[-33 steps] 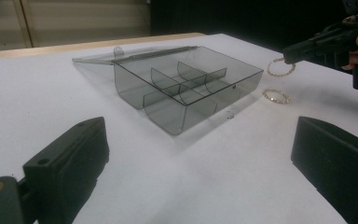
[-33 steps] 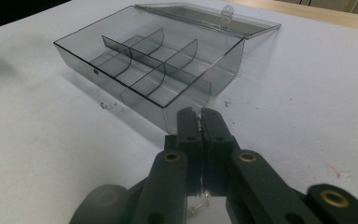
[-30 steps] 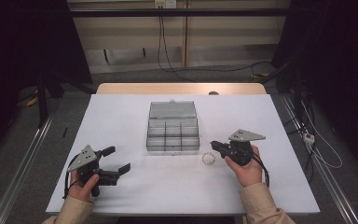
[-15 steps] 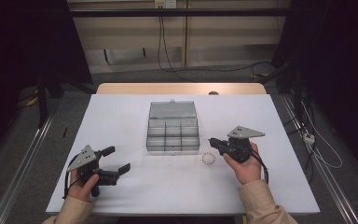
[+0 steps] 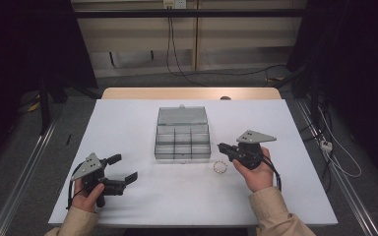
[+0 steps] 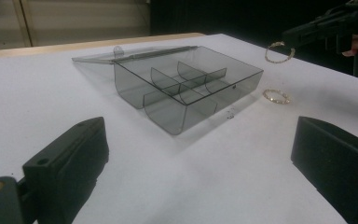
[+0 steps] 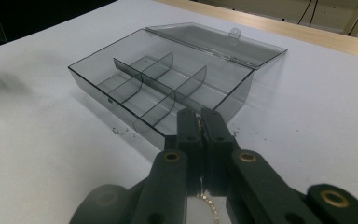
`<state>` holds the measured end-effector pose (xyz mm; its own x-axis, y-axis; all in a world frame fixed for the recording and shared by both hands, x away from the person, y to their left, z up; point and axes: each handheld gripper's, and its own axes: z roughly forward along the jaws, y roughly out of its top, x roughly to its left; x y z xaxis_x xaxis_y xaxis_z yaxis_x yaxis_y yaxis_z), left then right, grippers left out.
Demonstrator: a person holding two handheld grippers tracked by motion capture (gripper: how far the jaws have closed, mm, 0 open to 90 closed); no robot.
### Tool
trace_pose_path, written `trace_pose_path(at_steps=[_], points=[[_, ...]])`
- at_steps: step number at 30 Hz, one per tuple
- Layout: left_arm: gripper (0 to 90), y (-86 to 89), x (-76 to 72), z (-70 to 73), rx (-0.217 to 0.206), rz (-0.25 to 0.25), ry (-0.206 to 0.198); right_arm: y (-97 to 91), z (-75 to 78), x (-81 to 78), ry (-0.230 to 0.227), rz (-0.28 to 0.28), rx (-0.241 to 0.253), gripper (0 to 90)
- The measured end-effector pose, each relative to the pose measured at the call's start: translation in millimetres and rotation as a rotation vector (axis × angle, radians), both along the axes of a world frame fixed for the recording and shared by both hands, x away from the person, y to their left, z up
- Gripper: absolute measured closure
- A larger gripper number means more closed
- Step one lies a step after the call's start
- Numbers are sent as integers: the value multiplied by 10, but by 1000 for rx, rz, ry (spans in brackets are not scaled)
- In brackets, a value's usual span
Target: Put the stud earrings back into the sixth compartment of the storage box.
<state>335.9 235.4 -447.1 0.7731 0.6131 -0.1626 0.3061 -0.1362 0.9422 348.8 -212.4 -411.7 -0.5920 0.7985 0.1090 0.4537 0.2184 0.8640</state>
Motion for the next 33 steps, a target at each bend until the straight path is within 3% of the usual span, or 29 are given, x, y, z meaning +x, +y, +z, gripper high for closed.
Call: trace_pose_path(at_steps=[33], points=[[39, 7, 1, 6, -5, -5, -3, 184, 109, 124, -15, 15, 15, 883]])
